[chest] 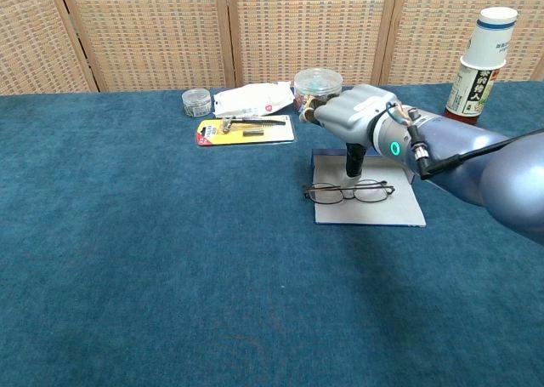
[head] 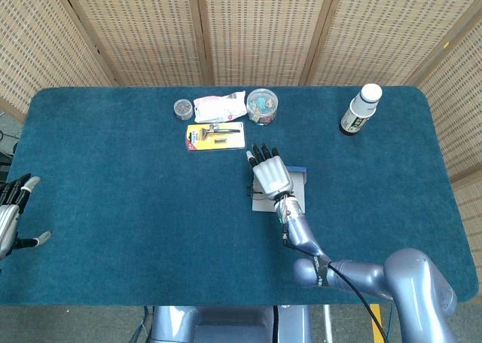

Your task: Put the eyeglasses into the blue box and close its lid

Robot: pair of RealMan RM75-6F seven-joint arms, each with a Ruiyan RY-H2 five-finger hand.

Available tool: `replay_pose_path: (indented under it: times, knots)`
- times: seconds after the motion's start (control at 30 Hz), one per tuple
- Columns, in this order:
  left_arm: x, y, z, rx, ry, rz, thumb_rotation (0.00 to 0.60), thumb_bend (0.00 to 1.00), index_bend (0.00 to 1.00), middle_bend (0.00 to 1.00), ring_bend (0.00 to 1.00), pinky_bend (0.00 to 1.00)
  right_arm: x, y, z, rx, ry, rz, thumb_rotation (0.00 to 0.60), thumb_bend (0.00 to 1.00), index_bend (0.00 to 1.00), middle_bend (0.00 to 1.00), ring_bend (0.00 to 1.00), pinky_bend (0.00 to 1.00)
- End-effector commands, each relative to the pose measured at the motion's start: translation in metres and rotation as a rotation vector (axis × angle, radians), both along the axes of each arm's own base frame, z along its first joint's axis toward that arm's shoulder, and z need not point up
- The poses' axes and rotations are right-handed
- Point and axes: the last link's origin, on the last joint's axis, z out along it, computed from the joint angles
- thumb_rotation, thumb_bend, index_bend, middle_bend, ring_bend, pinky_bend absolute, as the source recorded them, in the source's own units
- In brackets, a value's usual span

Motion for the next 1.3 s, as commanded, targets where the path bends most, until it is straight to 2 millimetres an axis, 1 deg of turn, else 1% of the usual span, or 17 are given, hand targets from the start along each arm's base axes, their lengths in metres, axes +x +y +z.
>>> replay_pose_path:
  times: [0.03, 0.2, 0.37, 0.57, 0.6, 0.83, 1.03, 1.17, 1.3]
  knots:
    - [0.0, 0.001, -0.001, -0.004, 0.004, 0.001, 0.6, 0.01, 0.0, 0.0, 0.0, 0.0, -0.002, 0.003, -0.005, 0.03, 0.007, -0.014, 0.6, 0.0, 0.0, 0.0, 0.0, 0.17]
    - [0.0, 0.003, -0.003, -0.005, 0.008, 0.004, 0.6, 0.01, 0.0, 0.0, 0.0, 0.0, 0.002, 0.003, -0.008, 0.036, 0.009, 0.0, 0.6, 0.0, 0.0, 0.0, 0.0, 0.17]
    - [0.0, 0.004, -0.002, -0.001, 0.008, 0.011, 0.6, 0.01, 0.0, 0.0, 0.0, 0.0, -0.001, -0.001, -0.011, 0.026, 0.023, 0.0, 0.6, 0.0, 0.0, 0.0, 0.0, 0.17]
    - [-0.002, 0.006, -0.003, -0.005, 0.009, 0.019, 0.6, 0.01, 0.0, 0.0, 0.0, 0.0, -0.015, -0.011, -0.013, -0.002, 0.052, -0.015, 0.6, 0.0, 0.0, 0.0, 0.0, 0.17]
    - [-0.002, 0.006, -0.003, -0.007, 0.009, 0.02, 0.6, 0.01, 0.0, 0.0, 0.0, 0.0, -0.02, -0.014, -0.012, -0.008, 0.058, -0.028, 0.6, 0.0, 0.0, 0.0, 0.0, 0.17]
    - [-0.001, 0.007, -0.005, -0.011, 0.014, 0.022, 0.6, 0.01, 0.0, 0.0, 0.0, 0.0, -0.035, -0.026, -0.006, -0.035, 0.067, -0.048, 0.6, 0.0, 0.0, 0.0, 0.0, 0.17]
    - [-0.001, 0.007, -0.007, -0.013, 0.018, 0.022, 0.6, 0.01, 0.0, 0.0, 0.0, 0.0, -0.037, -0.028, -0.004, -0.033, 0.013, -0.088, 0.6, 0.0, 0.0, 0.0, 0.0, 0.17]
    - [-0.001, 0.007, -0.006, -0.012, 0.017, 0.022, 0.6, 0.01, 0.0, 0.0, 0.0, 0.0, -0.036, -0.031, -0.003, -0.069, -0.01, -0.081, 0.6, 0.0, 0.0, 0.0, 0.0, 0.17]
    - [-0.001, 0.007, -0.006, -0.012, 0.015, 0.023, 0.6, 0.01, 0.0, 0.0, 0.0, 0.0, -0.039, -0.034, -0.001, -0.11, -0.019, -0.093, 0.6, 0.0, 0.0, 0.0, 0.0, 0.17]
